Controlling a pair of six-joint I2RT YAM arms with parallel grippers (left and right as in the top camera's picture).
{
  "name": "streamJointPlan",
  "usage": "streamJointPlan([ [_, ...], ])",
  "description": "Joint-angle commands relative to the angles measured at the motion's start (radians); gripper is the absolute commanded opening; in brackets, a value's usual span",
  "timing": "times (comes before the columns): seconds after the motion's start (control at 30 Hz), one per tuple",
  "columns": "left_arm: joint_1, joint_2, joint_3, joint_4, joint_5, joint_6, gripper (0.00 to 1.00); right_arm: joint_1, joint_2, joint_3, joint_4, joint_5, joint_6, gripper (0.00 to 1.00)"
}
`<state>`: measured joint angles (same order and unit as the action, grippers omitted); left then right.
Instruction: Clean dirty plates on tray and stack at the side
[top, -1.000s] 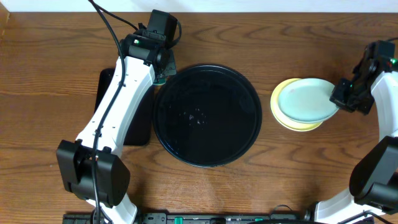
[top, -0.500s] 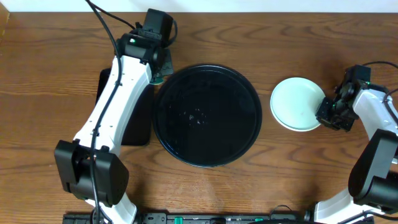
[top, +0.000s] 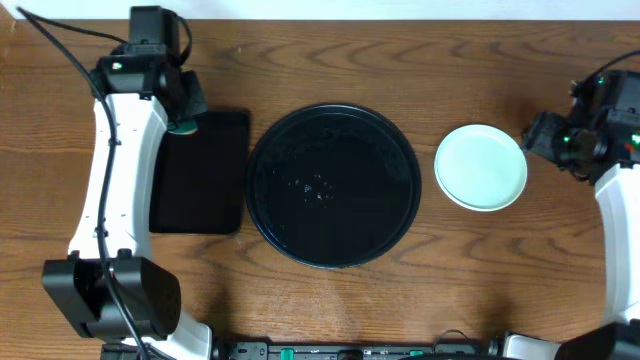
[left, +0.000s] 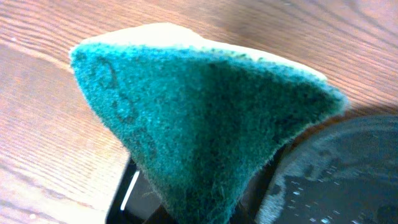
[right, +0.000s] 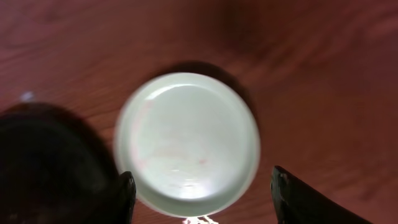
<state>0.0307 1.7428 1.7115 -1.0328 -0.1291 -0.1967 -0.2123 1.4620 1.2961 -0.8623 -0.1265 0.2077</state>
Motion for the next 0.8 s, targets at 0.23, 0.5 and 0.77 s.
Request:
streamJointPlan([
  [0.23,0.032,0.192,-0.054,-0.003,0.018,0.148,0.08,0.146,0.042,-0.003,-0.003,-0.031,-0.008,0.68],
  [0.5,0.032,0.35,-0.06,-0.021,0.018,0.147,0.08,0.188,0.056,-0.004,-0.005,-0.031,-0.008,0.67],
  [0.77,0.032,0.387,-0.059,-0.021,0.036,0.133,0.5,0.188,0.056,-0.004,-0.013,-0.032,-0.007,0.67],
])
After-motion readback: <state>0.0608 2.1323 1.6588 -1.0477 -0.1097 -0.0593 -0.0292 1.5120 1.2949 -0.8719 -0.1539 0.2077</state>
